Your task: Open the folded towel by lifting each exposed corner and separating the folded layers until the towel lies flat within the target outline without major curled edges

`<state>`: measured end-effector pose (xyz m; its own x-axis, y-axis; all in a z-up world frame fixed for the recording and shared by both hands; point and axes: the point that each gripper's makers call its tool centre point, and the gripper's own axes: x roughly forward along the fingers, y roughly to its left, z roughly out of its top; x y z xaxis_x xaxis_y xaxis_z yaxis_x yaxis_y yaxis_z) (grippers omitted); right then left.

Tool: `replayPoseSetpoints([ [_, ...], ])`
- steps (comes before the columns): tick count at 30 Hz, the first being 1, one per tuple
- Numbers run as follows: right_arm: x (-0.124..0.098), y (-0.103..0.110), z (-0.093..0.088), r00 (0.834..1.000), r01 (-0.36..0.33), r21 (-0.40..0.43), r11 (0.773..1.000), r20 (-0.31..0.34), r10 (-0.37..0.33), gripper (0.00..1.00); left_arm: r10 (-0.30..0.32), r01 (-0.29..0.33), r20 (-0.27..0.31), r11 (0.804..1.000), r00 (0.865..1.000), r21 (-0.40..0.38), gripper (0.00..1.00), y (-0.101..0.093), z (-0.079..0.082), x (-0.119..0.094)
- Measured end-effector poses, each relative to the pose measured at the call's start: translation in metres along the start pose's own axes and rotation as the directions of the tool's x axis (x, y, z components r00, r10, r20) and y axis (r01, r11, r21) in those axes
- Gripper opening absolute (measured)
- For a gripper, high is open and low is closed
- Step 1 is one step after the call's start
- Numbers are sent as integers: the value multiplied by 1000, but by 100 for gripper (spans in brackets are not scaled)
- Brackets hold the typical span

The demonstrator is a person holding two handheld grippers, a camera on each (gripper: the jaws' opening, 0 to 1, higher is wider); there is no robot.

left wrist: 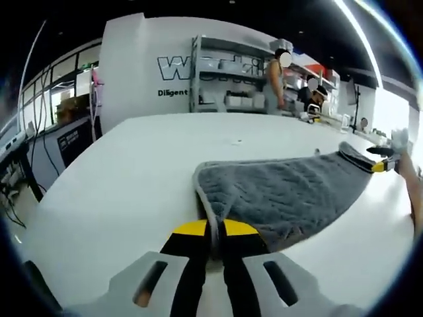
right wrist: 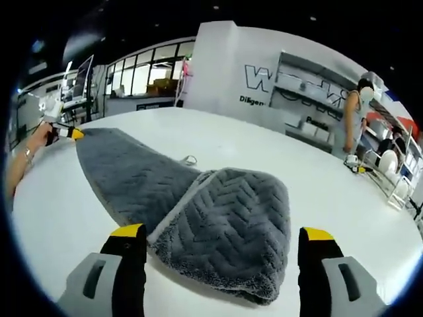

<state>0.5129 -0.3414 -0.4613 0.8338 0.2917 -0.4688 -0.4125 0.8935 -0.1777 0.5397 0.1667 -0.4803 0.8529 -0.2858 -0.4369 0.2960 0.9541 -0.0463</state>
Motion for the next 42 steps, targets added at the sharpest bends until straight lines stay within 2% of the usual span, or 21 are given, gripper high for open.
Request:
replayPoseSetpoints([
  [7,4,10,-2,1000,-23,-35,999,-20,22,96,31,-31,-19,1000,999,2,10,5,-3,1],
  [9,5,11,-2,999,-25,-45,999,-25,24,95,44,-44,-48,999,998,4,18,9,-7,3],
  [11,6,13,-3,999,-29,-56,998,-28,28,93,63,-63,-50,998,997,0,30,13,-7,3],
  [15,7,15,-3,999,-38,-71,997,-33,35,89,65,-65,-56,998,996,-11,42,16,-6,1],
  [16,8,16,-3,999,-40,-75,996,-33,38,87,51,-52,-58,999,997,-15,48,14,-7,1],
  [18,9,18,-3,998,-50,-80,996,-38,47,82,20,-22,-66,999,998,-28,67,7,-8,1],
  [20,9,22,-3,997,-62,-92,994,-41,59,74,-5,3,-85,1000,996,-24,81,2,-10,2],
  [21,10,24,-2,997,-66,-101,993,-36,62,71,-19,18,-102,1000,995,-8,85,-2,-12,2],
  [24,12,28,1,997,-75,-118,990,-24,73,62,-29,32,-104,999,994,23,89,-8,-11,4],
  [27,12,34,3,996,-92,-137,986,-10,92,48,-54,58,-97,998,994,33,93,-15,-9,3],
  [30,11,39,12,994,-101,-155,983,36,108,24,-66,71,-100,997,993,41,95,-19,-8,4],
  [31,11,39,14,993,-99,-158,983,48,107,20,-66,71,-103,996,993,45,95,-19,-9,4],
  [37,11,39,13,994,-83,-183,980,50,94,8,-60,65,-114,997,992,42,95,-17,-11,5],
  [40,8,33,18,994,-60,-167,984,81,74,6,-59,65,-117,997,991,42,95,-17,-12,4],
  [42,4,24,23,993,-16,-151,988,111,33,5,-61,66,-120,997,991,41,95,-17,-13,4],
])
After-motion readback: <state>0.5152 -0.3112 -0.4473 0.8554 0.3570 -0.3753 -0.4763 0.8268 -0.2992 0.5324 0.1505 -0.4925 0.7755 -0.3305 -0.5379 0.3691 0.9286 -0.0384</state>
